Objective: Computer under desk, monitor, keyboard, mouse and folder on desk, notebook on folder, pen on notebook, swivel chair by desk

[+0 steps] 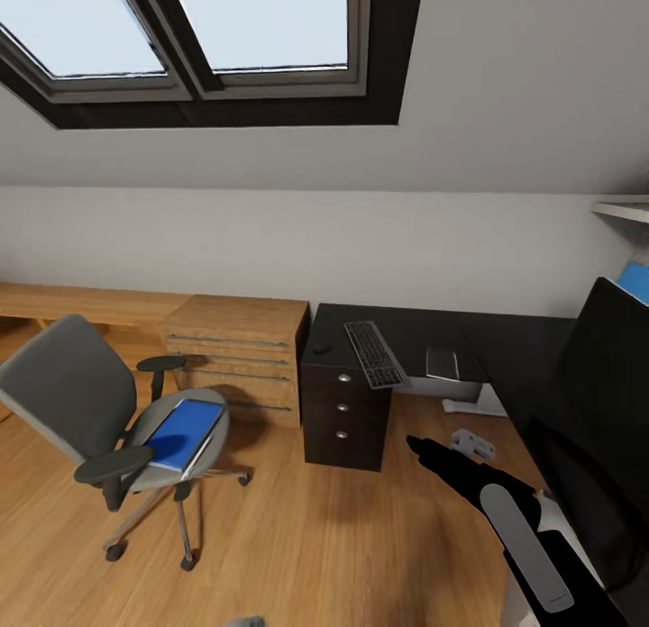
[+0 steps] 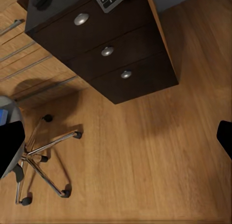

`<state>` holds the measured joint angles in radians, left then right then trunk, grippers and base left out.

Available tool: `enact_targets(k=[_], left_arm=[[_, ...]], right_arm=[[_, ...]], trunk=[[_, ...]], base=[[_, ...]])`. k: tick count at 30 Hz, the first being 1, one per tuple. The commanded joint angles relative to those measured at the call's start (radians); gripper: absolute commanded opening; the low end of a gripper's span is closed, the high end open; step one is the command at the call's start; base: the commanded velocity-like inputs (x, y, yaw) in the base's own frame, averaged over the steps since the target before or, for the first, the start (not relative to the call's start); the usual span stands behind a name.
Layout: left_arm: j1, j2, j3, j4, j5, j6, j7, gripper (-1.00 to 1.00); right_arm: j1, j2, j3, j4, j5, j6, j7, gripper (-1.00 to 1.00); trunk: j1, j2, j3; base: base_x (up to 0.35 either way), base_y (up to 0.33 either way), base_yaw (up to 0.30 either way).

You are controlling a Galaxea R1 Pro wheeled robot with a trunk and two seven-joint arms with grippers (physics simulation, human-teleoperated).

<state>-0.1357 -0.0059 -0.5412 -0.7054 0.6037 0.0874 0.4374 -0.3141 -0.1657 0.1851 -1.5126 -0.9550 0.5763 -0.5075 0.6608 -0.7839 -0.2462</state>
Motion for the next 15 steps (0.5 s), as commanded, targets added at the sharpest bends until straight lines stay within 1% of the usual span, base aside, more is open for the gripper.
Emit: enact_targets(k=[1, 3, 4, 6, 7, 12, 14, 15], left_arm=[[-0.001, 0.001, 0.046, 0.021, 0.006, 0.015, 0.008, 1.0], [0.0, 0.001, 0.084, 0.032, 0.005, 0.021, 0.007, 1.0], [-0.001, 0.001, 0.14, 0.045, -0.001, 0.026, 0.006, 1.0], [-0.001, 0.001, 0.156, 0.048, -0.003, 0.026, 0.006, 1.0], [-0.001, 0.0, 0.175, 0.051, -0.007, 0.023, 0.006, 1.0], [-0.001, -0.001, 0.174, 0.052, -0.015, 0.021, 0.006, 1.0], [-0.001, -0.001, 0.172, 0.052, -0.023, 0.02, 0.006, 1.0], [-0.001, -0.002, 0.171, 0.053, -0.034, 0.019, 0.006, 1.0]], right_arm=[[-0.001, -0.001, 0.002, -0.001, -0.01, 0.0, -0.01, 1.0], [-0.001, -0.001, 0.002, -0.001, -0.01, 0.0, -0.011, 1.0], [-0.001, -0.001, 0.004, -0.001, -0.01, 0.0, -0.011, 1.0], [-0.001, -0.001, 0.006, -0.001, -0.01, 0.0, -0.011, 1.0], [-0.001, -0.001, 0.011, -0.005, -0.007, 0.0, -0.011, 1.0], [-0.001, -0.003, 0.013, -0.025, -0.005, -0.001, -0.011, 1.0], [-0.001, -0.004, 0.013, -0.033, -0.001, -0.001, -0.011, 1.0], [-0.001, -0.005, 0.014, -0.039, 0.009, -0.001, -0.011, 1.0]], trunk=[[-0.004, 0.006, 0.002], [-0.012, 0.02, 0.008], [-0.015, 0.027, 0.011], [-0.023, 0.041, 0.017], [-0.023, 0.041, 0.017], [-0.023, 0.041, 0.017], [-0.023, 0.041, 0.017], [-0.023, 0.041, 0.017]], base=[[-0.042, 0.0, 0.0], [-0.03, 0.0, 0.0], [-0.011, 0.0, 0.0], [-0.008, 0.0, 0.0], [-0.002, 0.0, 0.0], [-0.001, 0.0, 0.0], [0.0, 0.0, 0.0], [0.0, 0.0, 0.0]])
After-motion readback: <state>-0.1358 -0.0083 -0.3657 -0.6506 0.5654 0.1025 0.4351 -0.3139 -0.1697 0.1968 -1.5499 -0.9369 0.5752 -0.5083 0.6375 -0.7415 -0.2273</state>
